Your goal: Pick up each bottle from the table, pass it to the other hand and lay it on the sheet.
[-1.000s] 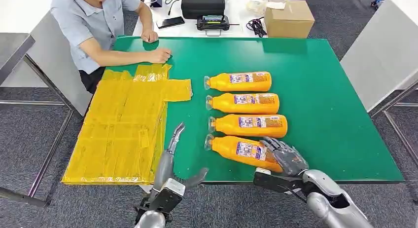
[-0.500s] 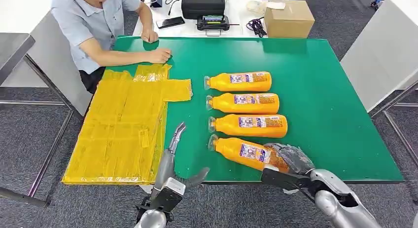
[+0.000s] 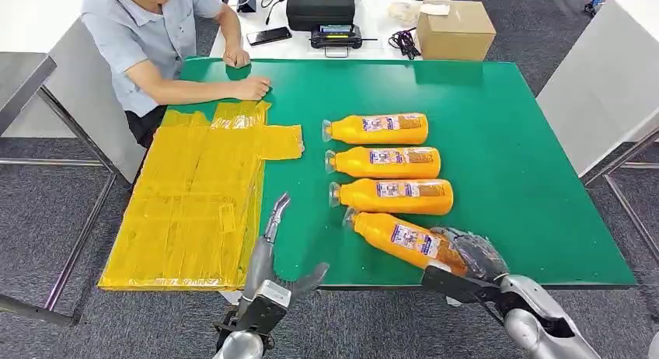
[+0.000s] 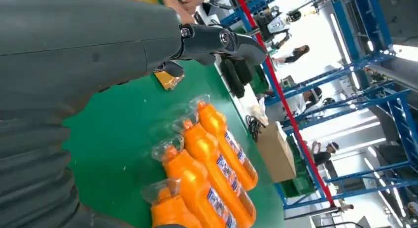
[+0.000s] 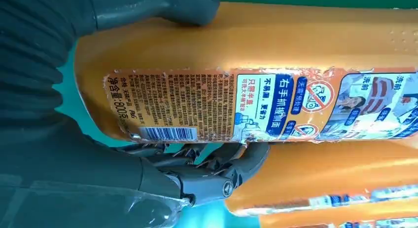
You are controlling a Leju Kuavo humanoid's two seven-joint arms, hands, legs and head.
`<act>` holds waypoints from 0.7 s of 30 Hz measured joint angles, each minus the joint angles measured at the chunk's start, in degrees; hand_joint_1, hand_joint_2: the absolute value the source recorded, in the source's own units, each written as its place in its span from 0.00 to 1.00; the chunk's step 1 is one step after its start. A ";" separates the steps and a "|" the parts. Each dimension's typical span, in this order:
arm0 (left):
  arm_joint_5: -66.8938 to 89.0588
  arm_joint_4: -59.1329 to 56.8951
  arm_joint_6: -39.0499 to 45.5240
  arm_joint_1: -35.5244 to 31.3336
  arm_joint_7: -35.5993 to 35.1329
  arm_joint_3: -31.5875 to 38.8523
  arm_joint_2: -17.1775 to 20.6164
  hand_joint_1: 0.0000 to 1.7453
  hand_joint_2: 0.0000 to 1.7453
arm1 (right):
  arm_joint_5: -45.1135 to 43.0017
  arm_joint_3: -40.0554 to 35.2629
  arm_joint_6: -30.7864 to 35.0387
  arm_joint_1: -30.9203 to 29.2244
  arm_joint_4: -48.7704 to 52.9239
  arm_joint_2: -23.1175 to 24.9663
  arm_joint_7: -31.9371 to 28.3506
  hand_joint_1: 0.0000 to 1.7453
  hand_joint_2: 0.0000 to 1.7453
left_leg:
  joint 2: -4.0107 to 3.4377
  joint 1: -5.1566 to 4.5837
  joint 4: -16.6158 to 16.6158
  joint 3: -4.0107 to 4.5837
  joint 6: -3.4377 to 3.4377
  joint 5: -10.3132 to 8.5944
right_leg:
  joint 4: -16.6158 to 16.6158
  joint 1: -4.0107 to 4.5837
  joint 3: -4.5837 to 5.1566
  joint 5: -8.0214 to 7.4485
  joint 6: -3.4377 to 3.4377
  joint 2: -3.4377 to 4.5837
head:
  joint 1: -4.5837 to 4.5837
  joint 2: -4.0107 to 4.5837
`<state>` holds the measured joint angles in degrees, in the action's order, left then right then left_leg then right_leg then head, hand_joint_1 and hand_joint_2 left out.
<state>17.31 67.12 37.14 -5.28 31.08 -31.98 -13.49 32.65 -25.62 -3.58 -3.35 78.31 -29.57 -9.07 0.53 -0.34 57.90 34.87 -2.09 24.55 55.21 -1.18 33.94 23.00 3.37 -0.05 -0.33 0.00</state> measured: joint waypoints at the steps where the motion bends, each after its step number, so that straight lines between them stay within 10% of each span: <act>1: -0.02 -0.04 0.00 0.00 0.02 -0.04 0.00 0.00 1.00 | -0.17 0.28 -0.02 0.19 -0.02 0.11 -0.02 1.00 1.00 | 0.00 0.00 0.00 -0.01 0.00 0.00 | 0.00 0.00 -0.01 0.00 0.00 0.00 | 0.02 0.00; 21: -13.81 0.61 0.68 0.14 7.52 -0.35 -0.57 0.00 1.00 | -10.73 5.55 -1.44 3.70 -0.02 5.86 -9.24 1.00 1.00 | -0.04 0.03 -0.01 -0.01 0.01 0.01 | 0.00 0.02 -0.02 0.01 -0.01 0.02 | 0.00 0.00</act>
<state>3.50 67.73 37.81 -5.14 38.60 -32.33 -14.05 21.92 -20.06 -5.03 0.35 78.29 -23.72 -18.31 0.49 -0.31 57.90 34.87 -2.08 24.55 55.21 -1.16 33.92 23.00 3.36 -0.03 -0.33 0.00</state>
